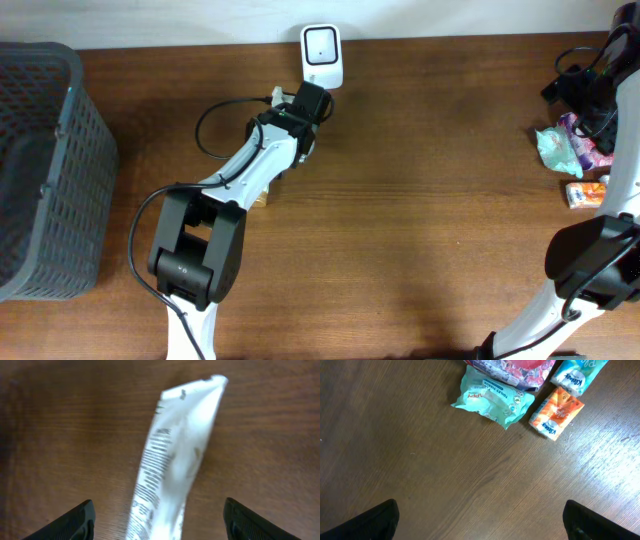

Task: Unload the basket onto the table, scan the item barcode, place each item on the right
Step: 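Reach the left gripper to the Pantene tube and grasp it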

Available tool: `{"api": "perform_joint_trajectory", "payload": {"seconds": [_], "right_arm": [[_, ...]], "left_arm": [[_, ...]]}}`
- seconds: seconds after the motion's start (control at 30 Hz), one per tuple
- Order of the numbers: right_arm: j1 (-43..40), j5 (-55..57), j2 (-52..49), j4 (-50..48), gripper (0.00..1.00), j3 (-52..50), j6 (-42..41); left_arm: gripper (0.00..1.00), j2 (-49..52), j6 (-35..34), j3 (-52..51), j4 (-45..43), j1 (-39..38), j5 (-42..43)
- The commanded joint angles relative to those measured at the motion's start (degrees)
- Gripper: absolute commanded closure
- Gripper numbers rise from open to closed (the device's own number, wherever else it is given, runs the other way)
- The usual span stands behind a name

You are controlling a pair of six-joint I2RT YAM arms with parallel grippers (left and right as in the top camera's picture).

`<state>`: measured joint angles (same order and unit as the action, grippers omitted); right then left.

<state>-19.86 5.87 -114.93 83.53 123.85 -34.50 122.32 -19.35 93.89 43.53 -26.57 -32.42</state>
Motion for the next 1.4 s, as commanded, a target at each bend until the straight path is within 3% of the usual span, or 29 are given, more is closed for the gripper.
{"api": "perform_joint_trajectory", "payload": {"seconds": [0.0, 0.07, 0.17, 0.27, 0.3, 0.4, 0.47, 0.53, 0.6, 0.63, 0.67, 0.7, 0.77, 0.83, 0.93, 0.97, 1.0, 1.1, 1.13, 1.23, 1.37], "right_arm": [[0.3, -0.1, -0.2, 0.0, 0.01, 0.1, -0.2], [0.3, -0.1, -0.2, 0.0, 0.01, 0.1, -0.2], [0.3, -0.1, -0.2, 0.0, 0.01, 0.1, -0.3], [0.3, -0.1, -0.2, 0.0, 0.01, 0.1, -0.2], [0.3, -0.1, -0.2, 0.0, 0.01, 0.1, -0.2], [0.3, -0.1, -0.2, 0.0, 0.01, 0.1, -0.2], [0.3, -0.1, -0.2, 0.0, 0.01, 0.1, -0.2], [0.3, -0.1, -0.2, 0.0, 0.01, 0.1, -0.2], [0.3, -0.1, -0.2, 0.0, 0.01, 0.1, -0.2], [0.3, -0.1, -0.2, 0.0, 0.01, 0.1, -0.2], [0.3, -0.1, -0.2, 0.0, 0.01, 0.1, -0.2], [0.3, -0.1, -0.2, 0.0, 0.01, 0.1, -0.2], [0.3, -0.1, -0.2, 0.0, 0.01, 0.1, -0.2], [0.3, -0.1, -0.2, 0.0, 0.01, 0.1, -0.2], [0.3, -0.1, -0.2, 0.0, 0.01, 0.1, -0.2], [0.3, -0.1, -0.2, 0.0, 0.01, 0.1, -0.2], [0.3, -0.1, -0.2, 0.0, 0.01, 0.1, -0.2], [0.3, -0.1, -0.2, 0.0, 0.01, 0.1, -0.2], [0.3, -0.1, -0.2, 0.0, 0.01, 0.1, -0.2], [0.3, -0.1, -0.2, 0.0, 0.01, 0.1, -0.2], [0.3, -0.1, -0.2, 0.0, 0.01, 0.1, -0.2]], "left_arm": [[0.24, -0.2, -2.5, -1.6, -0.9, 0.1, -2.5], [0.27, 1.7, -2.5, -2.1, -2.0, 0.1, -1.0], [0.54, 5.8, -2.5, -2.1, -3.8, 0.1, 1.2], [0.64, 5.8, -2.5, -2.1, -3.2, -2.5, 7.0], [0.63, 5.8, -2.5, -2.1, -3.0, -4.8, 9.7], [0.41, 5.8, -2.5, 0.7, -0.8, -14.2, 10.0], [0.35, 5.8, -2.5, 5.0, 2.5, -17.2, 10.0], [0.39, 5.8, -2.5, 9.9, 7.8, -18.0, 10.2], [0.54, 5.8, -2.4, 15.2, 13.7, -16.8, 10.2], [0.41, 5.8, -1.3, 17.5, 16.7, -15.6, 10.2], [0.21, 5.8, 2.6, 18.9, 18.8, -14.4, 10.2], [0.14, 5.8, 12.2, 19.5, 20.0, -12.8, 10.2], [0.00, 6.2, 22.7, 19.5, 22.9, -11.7, 13.0], [0.01, 7.6, 28.5, 19.4, 25.3, -11.2, 24.2], [0.04, 12.8, 29.8, 19.4, 26.1, -11.3, 23.4], [0.23, 14.3, 29.7, 19.4, 26.2, -11.2, 23.5], [0.41, 14.6, 28.8, 19.4, 26.2, -11.2, 23.5], [0.73, 14.6, 17.8, 19.4, 24.6, -11.4, 22.3], [0.76, 14.6, 9.2, 19.7, 24.5, -11.2, 14.5], [0.74, 14.6, -7.8, 20.7, 26.9, -10.6, -7.7], [0.74, 14.6, -15.4, 21.3, 26.1, -7.6, -12.6]]}}
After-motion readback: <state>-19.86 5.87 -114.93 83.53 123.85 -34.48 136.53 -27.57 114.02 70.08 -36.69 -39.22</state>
